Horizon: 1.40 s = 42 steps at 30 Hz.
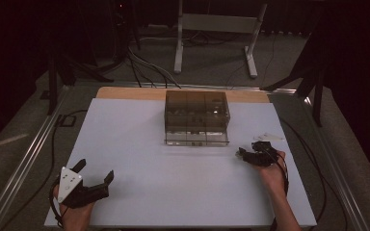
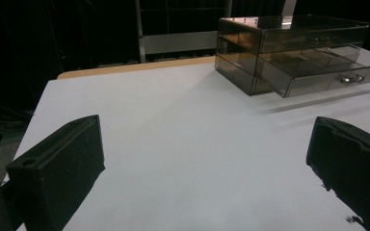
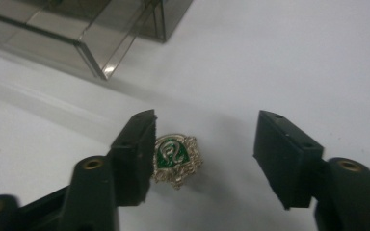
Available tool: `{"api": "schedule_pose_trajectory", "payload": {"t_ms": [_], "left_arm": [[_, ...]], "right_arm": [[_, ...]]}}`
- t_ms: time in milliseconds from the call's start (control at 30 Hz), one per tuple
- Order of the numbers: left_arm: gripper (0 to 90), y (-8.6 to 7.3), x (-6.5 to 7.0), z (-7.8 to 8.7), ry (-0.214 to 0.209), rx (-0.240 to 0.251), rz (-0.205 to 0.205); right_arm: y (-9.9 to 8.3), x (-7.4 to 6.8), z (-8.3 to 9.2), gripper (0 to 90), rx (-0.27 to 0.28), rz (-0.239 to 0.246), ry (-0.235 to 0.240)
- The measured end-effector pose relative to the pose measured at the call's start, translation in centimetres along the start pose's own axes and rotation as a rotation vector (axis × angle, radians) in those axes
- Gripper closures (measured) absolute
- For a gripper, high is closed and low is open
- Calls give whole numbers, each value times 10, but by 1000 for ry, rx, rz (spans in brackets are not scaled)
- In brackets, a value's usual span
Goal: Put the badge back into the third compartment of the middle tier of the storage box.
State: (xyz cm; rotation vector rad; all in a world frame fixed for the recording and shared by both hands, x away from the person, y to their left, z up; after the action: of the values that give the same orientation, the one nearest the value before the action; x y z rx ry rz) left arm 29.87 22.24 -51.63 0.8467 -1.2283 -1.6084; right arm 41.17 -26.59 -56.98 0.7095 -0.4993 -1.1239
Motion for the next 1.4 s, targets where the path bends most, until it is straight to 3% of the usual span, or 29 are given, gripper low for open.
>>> {"api": "schedule_pose_trajectory", "payload": {"t_ms": [167,533,700,1000,1400], "left_arm": [[7,0,0,0,1,0,0],[7,0,0,0,0,2,-2],[7,1,0,0,0,2,-5],[7,0,1,0,-1,0,-6],[7,1,1,0,0,1,-3]], "right_arm": [[-2,-2,-1,490,-13,1,26],[-11,-6,-8,556,-64,16,44],[-13,-9,-9,594,-77,-1,63],[-15,-11,-8,692,-81,-49,129],[-11,-19,5,809,-34,-7,128]]}}
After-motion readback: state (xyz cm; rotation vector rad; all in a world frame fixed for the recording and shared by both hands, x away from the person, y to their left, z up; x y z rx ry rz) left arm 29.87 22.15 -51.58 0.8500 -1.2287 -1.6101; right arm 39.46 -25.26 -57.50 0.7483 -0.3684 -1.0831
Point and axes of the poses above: each handheld gripper's, and its own axes: z roughly backward along the jaws, y roughly out of its top, x roughly to its right, the point moved 10 cm from there along -z, roughly forward along the jaws, and after that the axes turned 1 degree about x, right-handed, at the moved point
